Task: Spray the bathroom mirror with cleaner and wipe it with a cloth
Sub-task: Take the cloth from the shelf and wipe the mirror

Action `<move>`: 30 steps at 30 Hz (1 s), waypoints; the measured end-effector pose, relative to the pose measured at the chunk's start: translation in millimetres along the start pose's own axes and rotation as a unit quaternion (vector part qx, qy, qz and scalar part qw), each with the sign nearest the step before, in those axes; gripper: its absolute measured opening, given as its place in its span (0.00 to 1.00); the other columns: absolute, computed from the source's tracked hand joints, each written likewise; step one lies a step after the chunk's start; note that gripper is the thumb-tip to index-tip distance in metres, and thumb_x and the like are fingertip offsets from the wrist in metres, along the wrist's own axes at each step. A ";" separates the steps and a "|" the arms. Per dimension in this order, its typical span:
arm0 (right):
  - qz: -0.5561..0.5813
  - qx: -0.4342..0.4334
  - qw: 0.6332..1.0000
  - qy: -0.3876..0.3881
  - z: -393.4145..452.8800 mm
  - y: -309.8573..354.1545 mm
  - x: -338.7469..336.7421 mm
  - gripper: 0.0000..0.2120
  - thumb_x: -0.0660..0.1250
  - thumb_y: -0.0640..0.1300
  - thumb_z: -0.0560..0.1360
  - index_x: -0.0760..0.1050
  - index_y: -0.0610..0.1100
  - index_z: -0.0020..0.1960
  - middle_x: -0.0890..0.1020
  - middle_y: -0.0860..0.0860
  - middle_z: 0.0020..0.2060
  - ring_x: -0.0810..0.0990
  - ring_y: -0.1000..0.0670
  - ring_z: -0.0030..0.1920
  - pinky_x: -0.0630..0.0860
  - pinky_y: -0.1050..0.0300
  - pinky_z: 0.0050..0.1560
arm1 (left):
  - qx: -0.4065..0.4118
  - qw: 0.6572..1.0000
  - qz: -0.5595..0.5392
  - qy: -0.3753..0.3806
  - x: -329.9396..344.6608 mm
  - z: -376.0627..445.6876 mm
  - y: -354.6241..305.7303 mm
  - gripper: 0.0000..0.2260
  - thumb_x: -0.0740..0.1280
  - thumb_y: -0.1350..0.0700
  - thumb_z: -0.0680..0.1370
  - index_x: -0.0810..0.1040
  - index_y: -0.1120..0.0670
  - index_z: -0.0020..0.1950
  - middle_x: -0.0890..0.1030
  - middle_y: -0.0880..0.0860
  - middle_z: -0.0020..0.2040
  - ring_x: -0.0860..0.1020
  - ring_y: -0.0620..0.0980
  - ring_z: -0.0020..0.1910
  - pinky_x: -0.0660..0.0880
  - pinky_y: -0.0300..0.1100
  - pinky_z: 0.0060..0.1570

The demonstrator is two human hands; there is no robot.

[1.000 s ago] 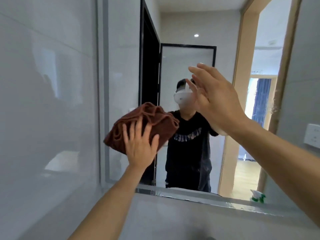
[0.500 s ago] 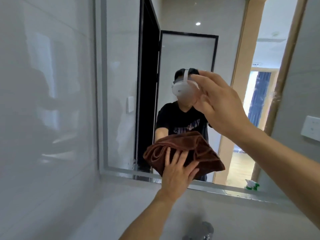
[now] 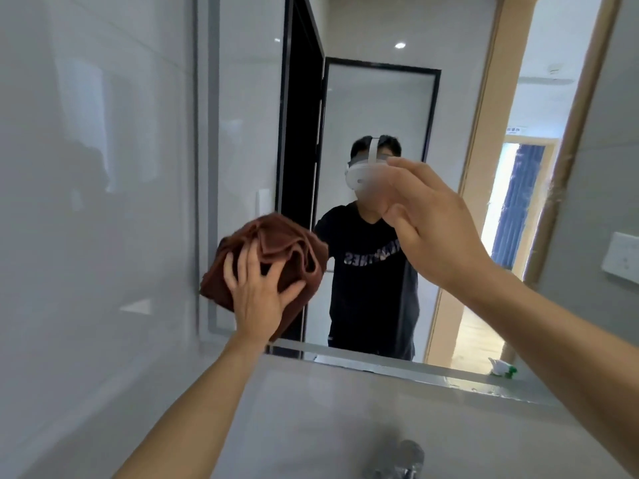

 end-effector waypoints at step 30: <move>-0.251 0.088 0.944 -0.195 182.1 -81.0 -54.0 0.29 0.46 0.55 0.82 0.54 0.46 0.81 0.57 0.46 0.80 0.49 0.44 0.81 0.44 0.41 0.79 | 0.084 0.954 -0.277 -0.074 -136.9 290.4 -163.4 0.10 0.59 0.63 0.78 0.79 0.53 0.46 0.79 0.47 0.42 0.77 0.47 0.44 0.77 0.48 0.46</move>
Point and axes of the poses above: each hand's wrist, its own z-axis towards the middle knuckle, its own x-axis out of the palm, y = z × x, the point moved 6 cm from there along z, towards the middle knuckle
